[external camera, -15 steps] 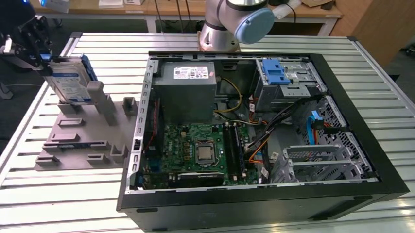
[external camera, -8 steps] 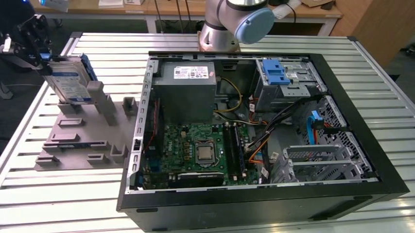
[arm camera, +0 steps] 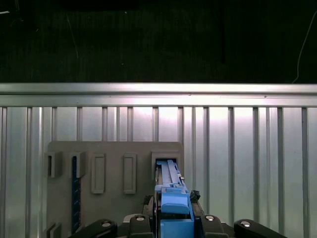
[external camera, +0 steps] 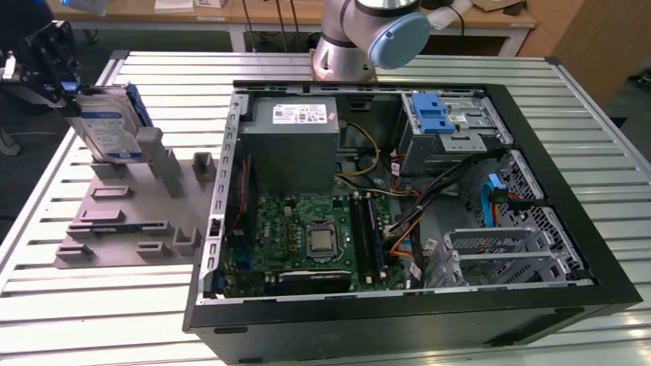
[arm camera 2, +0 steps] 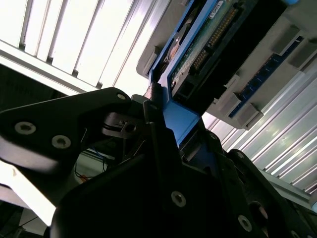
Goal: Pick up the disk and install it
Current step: 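Pick up the disk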
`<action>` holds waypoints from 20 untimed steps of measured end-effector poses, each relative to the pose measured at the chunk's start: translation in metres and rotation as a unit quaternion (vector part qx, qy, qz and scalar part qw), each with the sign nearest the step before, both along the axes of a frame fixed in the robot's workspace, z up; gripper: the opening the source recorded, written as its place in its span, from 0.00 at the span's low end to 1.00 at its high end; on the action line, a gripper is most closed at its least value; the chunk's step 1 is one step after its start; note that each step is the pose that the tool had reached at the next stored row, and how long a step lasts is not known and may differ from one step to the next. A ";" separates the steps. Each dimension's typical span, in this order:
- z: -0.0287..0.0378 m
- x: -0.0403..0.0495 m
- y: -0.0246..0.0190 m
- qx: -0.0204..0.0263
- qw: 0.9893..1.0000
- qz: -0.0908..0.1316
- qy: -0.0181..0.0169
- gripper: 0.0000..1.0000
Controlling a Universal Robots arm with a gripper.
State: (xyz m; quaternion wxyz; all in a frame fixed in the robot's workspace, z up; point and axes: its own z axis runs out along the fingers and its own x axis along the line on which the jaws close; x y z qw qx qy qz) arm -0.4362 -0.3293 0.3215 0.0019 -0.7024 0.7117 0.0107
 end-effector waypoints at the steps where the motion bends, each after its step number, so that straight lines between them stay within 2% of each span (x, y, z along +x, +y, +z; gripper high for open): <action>1: 0.0004 0.0000 0.0000 0.000 1.000 0.000 0.000 0.36; 20: 0.0066 0.0000 0.0000 0.000 1.000 0.000 0.000 0.36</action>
